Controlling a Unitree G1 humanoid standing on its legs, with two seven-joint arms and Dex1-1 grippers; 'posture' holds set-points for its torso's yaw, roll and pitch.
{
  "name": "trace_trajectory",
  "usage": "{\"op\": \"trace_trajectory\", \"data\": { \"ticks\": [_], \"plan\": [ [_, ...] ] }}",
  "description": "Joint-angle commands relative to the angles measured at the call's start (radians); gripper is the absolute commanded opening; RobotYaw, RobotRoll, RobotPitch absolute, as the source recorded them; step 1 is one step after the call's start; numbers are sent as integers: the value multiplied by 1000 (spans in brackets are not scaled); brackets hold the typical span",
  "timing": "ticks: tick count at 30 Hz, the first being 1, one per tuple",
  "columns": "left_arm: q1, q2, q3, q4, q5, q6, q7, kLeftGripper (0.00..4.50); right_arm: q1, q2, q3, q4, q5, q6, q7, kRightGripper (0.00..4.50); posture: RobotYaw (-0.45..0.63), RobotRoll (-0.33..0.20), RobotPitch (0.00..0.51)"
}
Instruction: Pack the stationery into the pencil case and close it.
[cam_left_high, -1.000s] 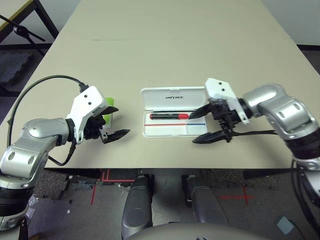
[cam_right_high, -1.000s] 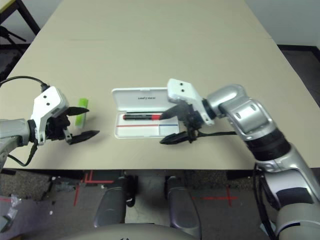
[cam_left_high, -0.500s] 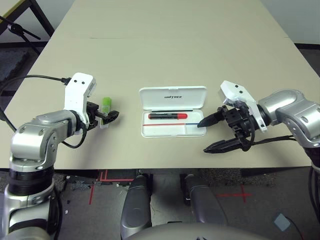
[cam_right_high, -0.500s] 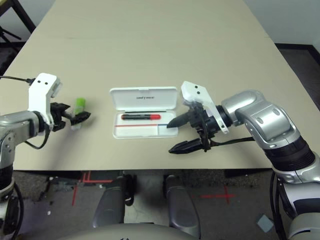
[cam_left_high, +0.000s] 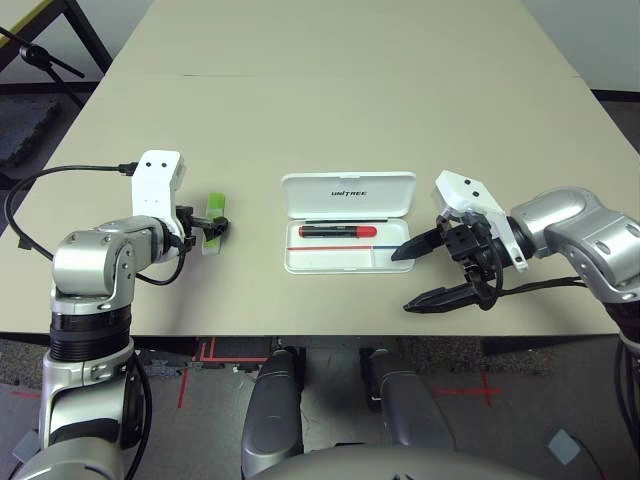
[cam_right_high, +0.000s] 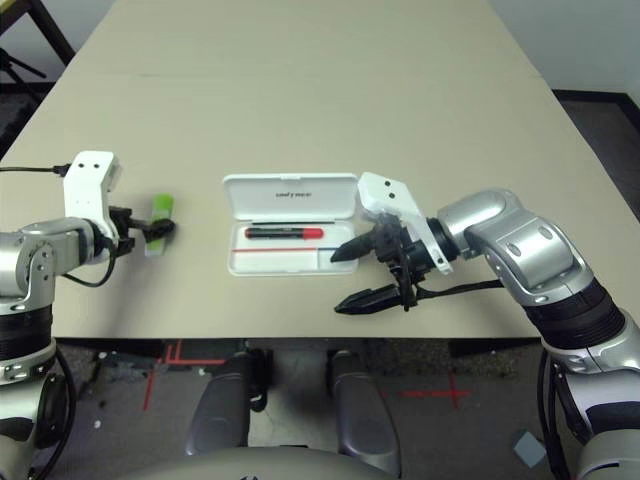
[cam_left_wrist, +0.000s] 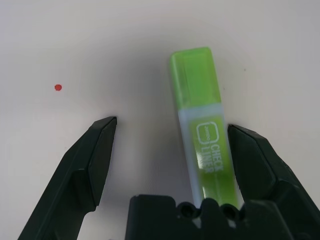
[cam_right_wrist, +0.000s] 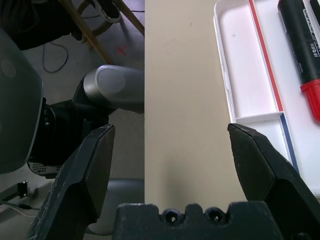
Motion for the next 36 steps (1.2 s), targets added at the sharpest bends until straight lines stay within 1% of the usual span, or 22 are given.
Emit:
{"op": "trace_trajectory", "data": {
  "ticks": [1,3,5,9,10,14,18,23,26,30,33,36],
  "plan": [
    [-4,-23,-3,36,4,-2,8,4106,18,-17,-4,-17,7,-22,4,4500,46,0,205],
    [3,-22,-10,27,-5,15,-2,3543,19,-21,-7,-10,5,-31,5,4500,47,0,203],
    [10,-14,-16,21,-9,24,-9,2803,18,-23,-7,-6,5,-37,4,4500,49,0,200],
    [50,55,-39,-18,-27,28,-64,1277,11,-17,1,3,1,-44,1,4500,54,0,199],
    [55,67,-43,-23,-31,25,-74,1073,11,-17,2,5,1,-45,1,4500,54,0,199],
    [163,205,-70,-114,-83,-137,-261,1082,3,-13,12,22,-7,-56,5,4500,54,0,199],
    [317,388,-64,-176,-112,-304,-475,1082,3,-12,16,20,-6,-56,3,4500,74,0,202],
    [417,521,-5,-197,-132,-485,-662,1082,0,-13,21,28,-10,-61,4,4500,85,0,201],
    [420,555,21,-234,-165,-544,-737,1082,-1,-19,22,35,-13,-63,8,4500,85,0,201],
    [388,568,8,-310,-201,-570,-787,1082,6,-30,22,56,-21,-71,13,4500,83,0,201],
    [320,560,-57,-361,-211,-558,-786,1082,15,-42,22,74,-33,-80,17,4500,79,0,200],
    [261,548,-153,-386,-182,-574,-789,1082,24,-51,17,81,-38,-81,15,4500,72,0,201]
  ]
}}
